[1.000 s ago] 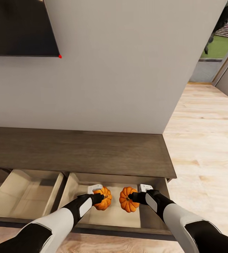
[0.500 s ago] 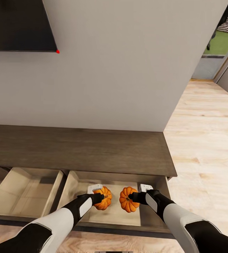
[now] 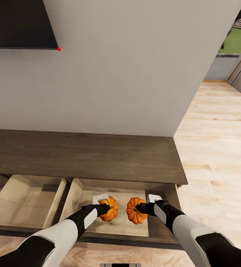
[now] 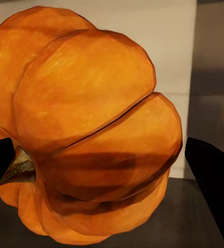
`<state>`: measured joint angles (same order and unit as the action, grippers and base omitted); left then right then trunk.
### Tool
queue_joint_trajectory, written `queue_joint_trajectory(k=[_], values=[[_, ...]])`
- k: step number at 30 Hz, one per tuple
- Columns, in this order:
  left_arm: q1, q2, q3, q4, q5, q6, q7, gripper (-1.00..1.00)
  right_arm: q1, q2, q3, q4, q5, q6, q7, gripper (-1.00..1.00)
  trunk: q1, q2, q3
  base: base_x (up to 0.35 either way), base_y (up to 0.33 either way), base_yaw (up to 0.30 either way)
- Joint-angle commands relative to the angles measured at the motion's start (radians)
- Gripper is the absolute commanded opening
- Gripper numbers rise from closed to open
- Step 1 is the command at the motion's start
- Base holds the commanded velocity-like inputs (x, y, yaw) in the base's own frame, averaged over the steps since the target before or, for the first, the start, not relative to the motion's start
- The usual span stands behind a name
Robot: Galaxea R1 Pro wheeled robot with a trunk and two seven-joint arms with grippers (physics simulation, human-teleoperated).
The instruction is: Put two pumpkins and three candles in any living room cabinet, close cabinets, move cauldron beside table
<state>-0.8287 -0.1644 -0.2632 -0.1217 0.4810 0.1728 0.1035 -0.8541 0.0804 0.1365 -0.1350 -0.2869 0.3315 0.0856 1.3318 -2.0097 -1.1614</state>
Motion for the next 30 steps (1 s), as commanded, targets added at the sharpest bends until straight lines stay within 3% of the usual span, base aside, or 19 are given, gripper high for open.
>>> queue_joint_trajectory(k=[1, 12, 24, 30], values=[[0.0, 0.0, -0.008, -0.003, 0.01, 0.005, 0.006, -1.0, 0.0, -0.001, 0.008, -0.001, -0.009, 0.004, 0.0, -1.0, 0.0, 0.0, -0.002, 0.0, 0.0, 0.0], [0.0, 0.0, -0.008, -0.003, 0.01, 0.005, 0.006, -1.0, 0.0, 0.0, 0.007, -0.001, -0.009, 0.002, 0.0, -1.0, 0.0, 0.0, -0.016, 0.0, 0.0, 0.013], [0.0, 0.0, -0.008, -0.003, 0.01, 0.005, 0.006, -1.0, 0.0, 0.0, 0.008, -0.001, -0.01, 0.001, 0.0, -1.0, 0.046, -0.084, -0.053, 0.0, 0.0, 0.001], [0.0, 0.0, -0.008, -0.003, 0.01, 0.004, 0.005, -1.0, 0.0, 0.0, 0.008, -0.001, -0.01, 0.001, 0.0, -1.0, 0.046, -0.084, -0.053, 0.0, 0.0, 0.0]])
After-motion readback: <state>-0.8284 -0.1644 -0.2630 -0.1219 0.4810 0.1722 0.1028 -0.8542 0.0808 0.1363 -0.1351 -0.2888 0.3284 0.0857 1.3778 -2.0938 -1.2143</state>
